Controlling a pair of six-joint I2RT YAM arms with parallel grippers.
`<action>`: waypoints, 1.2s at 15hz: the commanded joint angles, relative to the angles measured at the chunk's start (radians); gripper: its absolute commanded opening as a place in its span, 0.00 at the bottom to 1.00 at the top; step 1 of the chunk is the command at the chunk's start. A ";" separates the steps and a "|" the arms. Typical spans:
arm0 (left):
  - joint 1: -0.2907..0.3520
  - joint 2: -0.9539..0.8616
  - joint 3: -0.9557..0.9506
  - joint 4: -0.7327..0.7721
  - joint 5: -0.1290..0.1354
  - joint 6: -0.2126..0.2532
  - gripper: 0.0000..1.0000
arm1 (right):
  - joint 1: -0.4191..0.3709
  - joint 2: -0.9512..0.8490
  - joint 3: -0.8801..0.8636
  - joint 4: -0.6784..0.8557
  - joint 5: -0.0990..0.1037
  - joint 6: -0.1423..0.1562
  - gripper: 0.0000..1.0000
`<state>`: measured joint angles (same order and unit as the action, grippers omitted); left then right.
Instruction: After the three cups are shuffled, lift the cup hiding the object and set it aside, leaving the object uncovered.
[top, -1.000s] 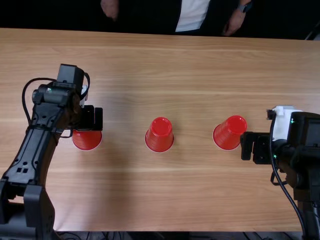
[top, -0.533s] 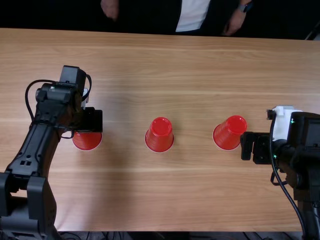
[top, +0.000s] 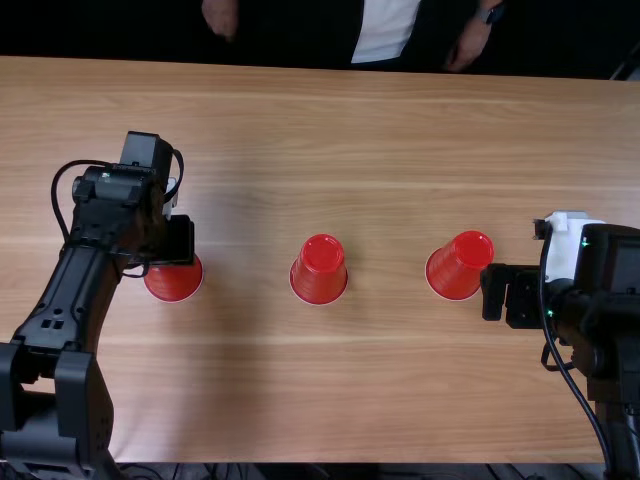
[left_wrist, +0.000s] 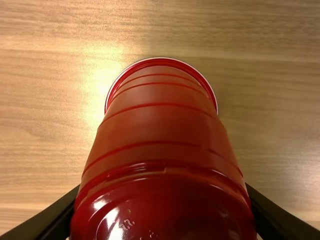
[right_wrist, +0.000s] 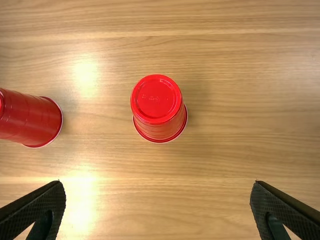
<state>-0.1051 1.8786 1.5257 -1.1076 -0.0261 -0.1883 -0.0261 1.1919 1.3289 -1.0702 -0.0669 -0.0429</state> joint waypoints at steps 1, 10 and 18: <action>-0.005 0.001 0.090 -0.010 -0.009 -0.011 0.11 | 0.011 -0.011 -0.007 0.001 0.001 0.004 1.00; 0.019 -0.134 0.298 -0.218 -0.009 -0.014 0.12 | 0.009 -0.009 -0.004 0.003 0.001 0.004 1.00; 0.298 -0.259 0.168 -0.253 -0.062 -0.009 0.17 | 0.012 -0.011 -0.004 0.009 0.001 0.004 1.00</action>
<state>0.1848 1.6279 1.7180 -1.3579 -0.0616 -0.1883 -0.0261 1.1919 1.3277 -1.0649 -0.0669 -0.0429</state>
